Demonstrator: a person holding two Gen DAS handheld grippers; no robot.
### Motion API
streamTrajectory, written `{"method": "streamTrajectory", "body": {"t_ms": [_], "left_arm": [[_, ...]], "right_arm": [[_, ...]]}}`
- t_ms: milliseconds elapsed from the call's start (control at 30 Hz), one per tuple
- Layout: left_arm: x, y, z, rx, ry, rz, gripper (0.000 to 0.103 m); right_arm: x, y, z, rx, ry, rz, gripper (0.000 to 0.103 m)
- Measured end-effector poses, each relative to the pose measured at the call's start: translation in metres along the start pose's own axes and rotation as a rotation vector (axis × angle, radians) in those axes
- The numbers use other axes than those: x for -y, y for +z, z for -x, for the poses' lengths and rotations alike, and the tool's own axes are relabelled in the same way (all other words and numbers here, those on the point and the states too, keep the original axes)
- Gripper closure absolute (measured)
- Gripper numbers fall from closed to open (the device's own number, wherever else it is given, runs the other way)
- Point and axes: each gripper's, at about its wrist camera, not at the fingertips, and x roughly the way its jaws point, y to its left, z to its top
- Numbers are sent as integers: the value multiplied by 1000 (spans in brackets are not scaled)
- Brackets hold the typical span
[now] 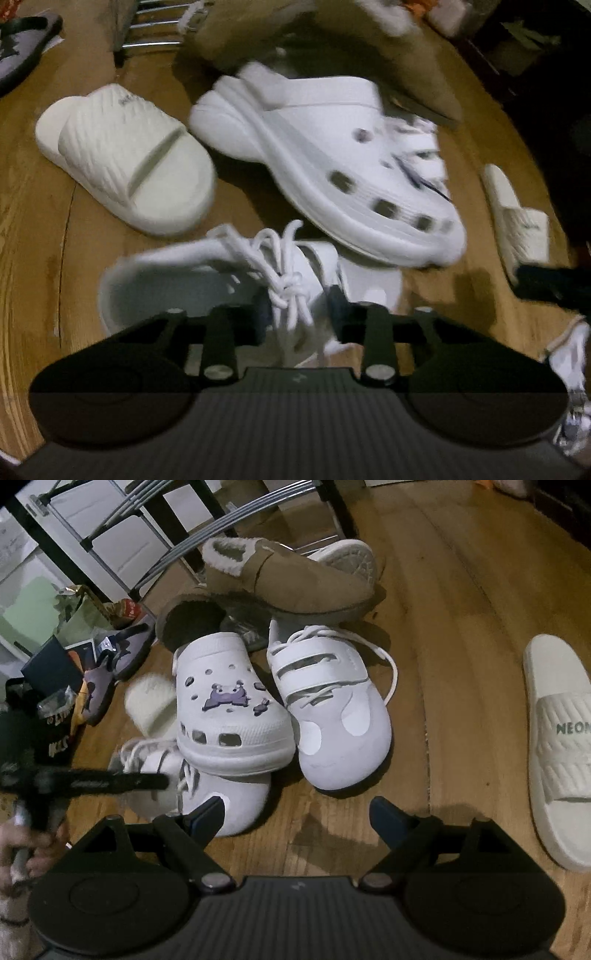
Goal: Organize scattered shoes
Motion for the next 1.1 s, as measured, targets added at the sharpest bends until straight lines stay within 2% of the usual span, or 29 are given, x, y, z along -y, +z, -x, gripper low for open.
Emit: {"method": "streamTrajectory", "body": {"t_ms": [100, 167, 233, 367, 400, 500, 567, 600, 633, 700, 800, 833, 933, 1000, 1100], "left_arm": [[7, -15, -1, -4, -14, 22, 76], [7, -18, 0, -12, -53, 57, 77], [10, -21, 1, -20, -74, 66, 83], [17, -33, 13, -51, -126, 57, 87], [19, -36, 16, -57, -140, 59, 91], [24, -43, 42, -14, -147, 57, 91], [25, -48, 56, 14, -93, 24, 87], [24, -49, 59, 22, -72, 35, 80], [21, -51, 62, 28, -50, 52, 63], [8, -61, 70, 28, 4, 97, 43], [-1, -72, 77, 45, 92, 113, 36], [-3, -76, 80, 50, 106, 120, 30], [-11, -87, 85, 66, 136, 162, 23], [-15, -90, 86, 71, 140, 183, 21], [-16, -88, 82, 61, 174, 189, 21]], "right_arm": [[-1, -2, -4, -21, -7, 3, 16], [-4, -4, -5, -28, 0, 7, 16], [-7, -5, -6, -37, 13, 18, 16], [-19, -5, -12, -63, 36, 58, 16], [-22, -5, -13, -67, 41, 66, 16], [-39, -7, -19, -95, 76, 124, 16], [-51, -9, -22, -106, 94, 164, 16], [-58, -10, -25, -111, 106, 189, 15], [-62, -11, -26, -114, 111, 202, 15], [-79, -12, -34, -140, 132, 269, 15], [-103, -13, -46, -177, 158, 354, 15], [-112, -14, -50, -191, 168, 382, 15], [-132, -14, -65, -215, 168, 453, 13], [-145, -13, -81, -223, 130, 520, 13], [-151, -15, -100, -237, 118, 585, 13]]}}
